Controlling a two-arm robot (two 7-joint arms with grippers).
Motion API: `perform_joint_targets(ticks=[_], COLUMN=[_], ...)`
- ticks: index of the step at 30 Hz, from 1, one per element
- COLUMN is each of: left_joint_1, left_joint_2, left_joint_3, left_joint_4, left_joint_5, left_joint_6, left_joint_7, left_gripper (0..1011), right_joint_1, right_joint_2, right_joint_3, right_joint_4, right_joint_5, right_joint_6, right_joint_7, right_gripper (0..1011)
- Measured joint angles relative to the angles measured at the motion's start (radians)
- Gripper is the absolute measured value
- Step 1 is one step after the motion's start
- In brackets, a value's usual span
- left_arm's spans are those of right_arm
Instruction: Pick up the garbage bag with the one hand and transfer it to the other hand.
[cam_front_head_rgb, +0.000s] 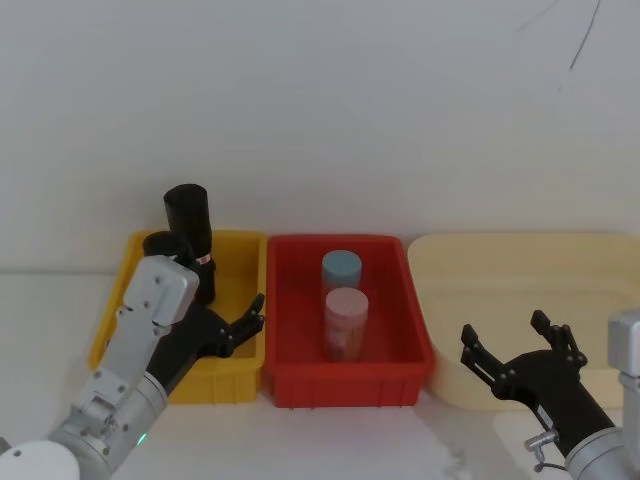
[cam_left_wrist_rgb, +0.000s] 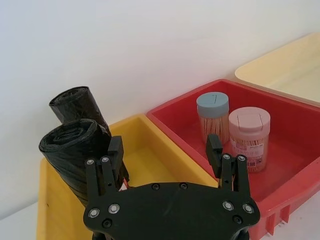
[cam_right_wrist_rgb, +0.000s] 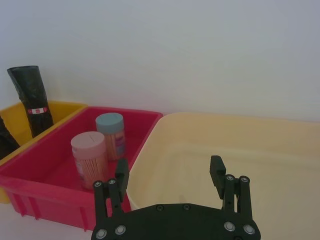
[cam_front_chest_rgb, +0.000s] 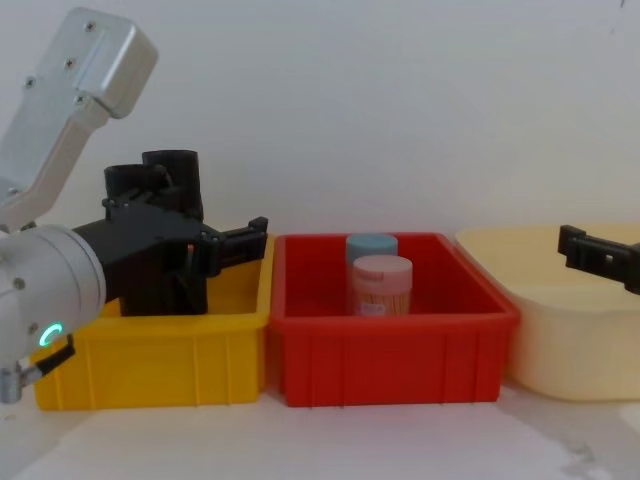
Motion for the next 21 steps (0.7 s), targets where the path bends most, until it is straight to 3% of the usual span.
perform_joint_targets(ticks=[8,21], left_joint_1=[0.013,0.049], left_joint_2=[0.009,0.040], left_joint_3=[-0.010,-0.025], left_joint_4=[-0.011,-0.059], left_joint_5=[-0.024,-0.100], left_joint_6=[-0.012,-0.032], left_joint_7=[-0.032,-0.139], left_gripper=[1001,1001], right_joint_1=[0.000,0.000], right_joint_2=[0.000,0.000], right_joint_3=[0.000,0.000], right_joint_4=[0.000,0.000], right_joint_5=[0.000,0.000], right_joint_6=[0.000,0.000], right_joint_7=[0.000,0.000], right_gripper=[999,999])
